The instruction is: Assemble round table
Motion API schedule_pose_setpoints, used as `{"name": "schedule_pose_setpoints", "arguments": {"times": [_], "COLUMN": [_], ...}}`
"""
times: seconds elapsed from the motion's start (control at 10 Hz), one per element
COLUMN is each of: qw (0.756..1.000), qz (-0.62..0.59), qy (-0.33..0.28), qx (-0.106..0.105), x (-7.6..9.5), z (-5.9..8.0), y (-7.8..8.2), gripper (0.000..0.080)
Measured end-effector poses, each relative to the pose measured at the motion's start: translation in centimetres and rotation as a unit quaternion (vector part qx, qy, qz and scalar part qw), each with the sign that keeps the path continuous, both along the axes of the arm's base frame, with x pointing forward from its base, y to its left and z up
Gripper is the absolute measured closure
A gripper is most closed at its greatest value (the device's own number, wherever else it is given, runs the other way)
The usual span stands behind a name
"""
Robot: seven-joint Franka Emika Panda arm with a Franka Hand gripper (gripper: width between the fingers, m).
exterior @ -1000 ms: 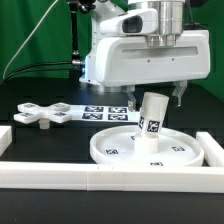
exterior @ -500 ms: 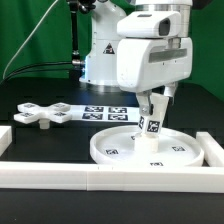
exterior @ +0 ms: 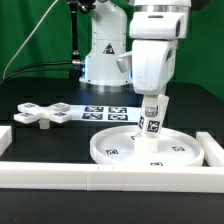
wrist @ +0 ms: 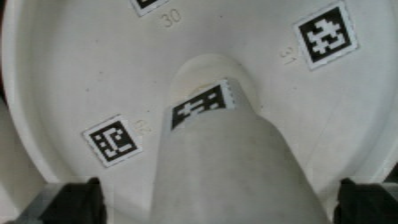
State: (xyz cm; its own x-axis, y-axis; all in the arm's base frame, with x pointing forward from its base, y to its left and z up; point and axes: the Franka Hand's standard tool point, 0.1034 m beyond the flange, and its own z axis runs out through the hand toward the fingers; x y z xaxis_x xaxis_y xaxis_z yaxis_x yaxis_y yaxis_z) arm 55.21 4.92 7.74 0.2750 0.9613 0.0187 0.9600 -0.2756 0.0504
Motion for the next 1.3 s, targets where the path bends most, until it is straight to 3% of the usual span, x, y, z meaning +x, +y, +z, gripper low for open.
{"name": "schedule_pose_setpoints", "arguments": {"times": [0.3,0.4,0.6,0.8,1.3], "qw": [0.999,0.999,1.0,1.0,0.982], "qz": [0.035,0.035,0.027,0.006,-0.19], "qy": [0.0,0.0,0.0,0.003,0.015], "qx": [-0.004,-0.004,-0.004,-0.003,0.015], "x": [0.0,-0.01,-0.01,-0.02,-0.17], "z": [-0.04,-0.06,-0.06,-0.05,-0.08], "y": [-0.29,-0.31,-0.32,-0.62,-0.83], "gripper": [0.0174,0.0346,0.0393,0.0393,0.0393]}}
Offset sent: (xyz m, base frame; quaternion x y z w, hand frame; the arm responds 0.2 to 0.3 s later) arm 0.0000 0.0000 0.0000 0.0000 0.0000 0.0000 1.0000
